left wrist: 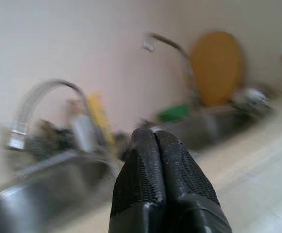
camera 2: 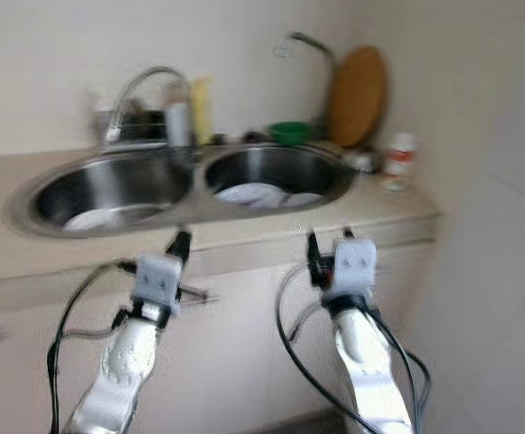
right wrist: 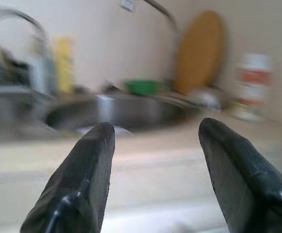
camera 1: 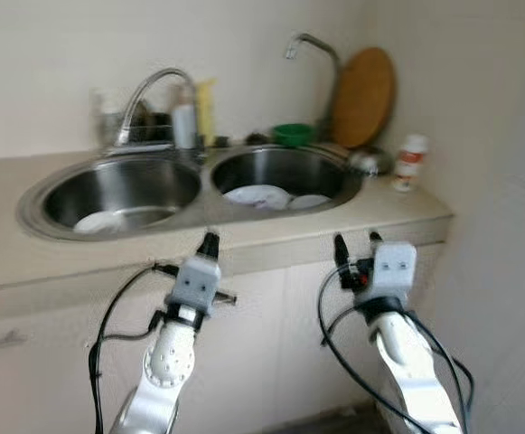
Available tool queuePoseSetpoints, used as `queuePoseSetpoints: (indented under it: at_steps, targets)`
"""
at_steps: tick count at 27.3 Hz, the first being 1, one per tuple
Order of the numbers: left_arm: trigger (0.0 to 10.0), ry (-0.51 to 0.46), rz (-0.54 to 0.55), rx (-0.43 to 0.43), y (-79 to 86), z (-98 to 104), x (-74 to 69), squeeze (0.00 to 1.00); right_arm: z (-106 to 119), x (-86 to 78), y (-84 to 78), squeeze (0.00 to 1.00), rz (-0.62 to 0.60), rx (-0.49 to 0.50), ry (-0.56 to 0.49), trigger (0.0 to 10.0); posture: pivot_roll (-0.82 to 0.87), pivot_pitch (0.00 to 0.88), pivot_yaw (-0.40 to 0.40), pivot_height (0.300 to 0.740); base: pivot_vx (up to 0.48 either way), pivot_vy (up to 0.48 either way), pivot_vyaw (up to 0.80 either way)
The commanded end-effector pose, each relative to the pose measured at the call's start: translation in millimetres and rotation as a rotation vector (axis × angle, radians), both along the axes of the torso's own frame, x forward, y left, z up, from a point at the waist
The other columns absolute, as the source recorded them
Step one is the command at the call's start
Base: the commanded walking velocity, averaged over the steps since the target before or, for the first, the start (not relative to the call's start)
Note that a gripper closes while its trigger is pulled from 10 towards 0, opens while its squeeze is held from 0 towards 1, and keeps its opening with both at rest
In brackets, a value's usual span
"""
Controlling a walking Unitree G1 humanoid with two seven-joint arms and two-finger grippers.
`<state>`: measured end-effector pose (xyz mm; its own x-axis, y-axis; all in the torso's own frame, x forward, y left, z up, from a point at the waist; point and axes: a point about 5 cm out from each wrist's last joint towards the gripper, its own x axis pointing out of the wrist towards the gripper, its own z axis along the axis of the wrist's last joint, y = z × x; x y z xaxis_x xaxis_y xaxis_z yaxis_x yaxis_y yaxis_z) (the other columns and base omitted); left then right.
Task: Kitchen organization
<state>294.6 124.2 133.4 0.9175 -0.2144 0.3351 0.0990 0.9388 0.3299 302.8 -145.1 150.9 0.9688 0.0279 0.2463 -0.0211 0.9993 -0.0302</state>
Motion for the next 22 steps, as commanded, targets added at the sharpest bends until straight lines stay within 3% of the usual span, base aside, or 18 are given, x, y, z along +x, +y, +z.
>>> queuePoseSetpoints:
  at_steps: [1,7,9,11,13,19,22]
  targets:
    - [10.0,0.047,-0.016,0.048,2.0,-13,-4.3,0.0,0,-3.7,-1.9,0.0,-0.006,-0.015,-0.006,10.0,0.03,0.0,-0.013,0.74,0.0,0.48,-0.8]
    - [10.0,0.188,-0.072,0.136,5.5,-45,-25.7,0.0,-30,-21.3,-21.7,0.0,-0.074,-0.083,0.103,10.0,0.02,0.0,-0.007,0.74,0.0,0.478,-0.8]
    - [10.0,0.31,-0.119,0.187,6.5,-64,-35.7,0.0,-57,-31.0,-30.0,0.0,-0.103,-0.166,0.235,10.0,0.02,0.0,-0.01,0.74,0.0,0.476,-0.8]
    - [10.0,0.451,-0.184,0.233,7.3,-84,-48.5,0.0,-94,-45.3,-30.3,0.0,-0.037,-0.282,0.455,10.0,0.02,0.0,-0.014,0.74,0.0,0.474,-0.8]
    - [10.0,0.529,-0.221,0.241,5.4,-91,-49.5,0.0,-113,-54.2,-24.0,0.0,0.039,-0.3,0.554,10.0,0.02,0.0,-0.014,0.74,0.0,0.472,-0.8]
    - [10.0,0.635,-0.263,0.3,-0.8,-102,-42.6,0.0,-124,-49.5,-10.0,0.0,0.167,-0.491,0.638,10.0,0.02,0.0,-0.009,0.74,0.0,0.461,-0.8]
    - [10.0,0.626,-0.282,0.329,-3.6,-100,-42.8,0.0,-124,-46.8,-5.0,0.0,0.188,-0.548,0.628,10.0,0.02,0.0,-0.008,0.74,0.0,0.136,-0.79]
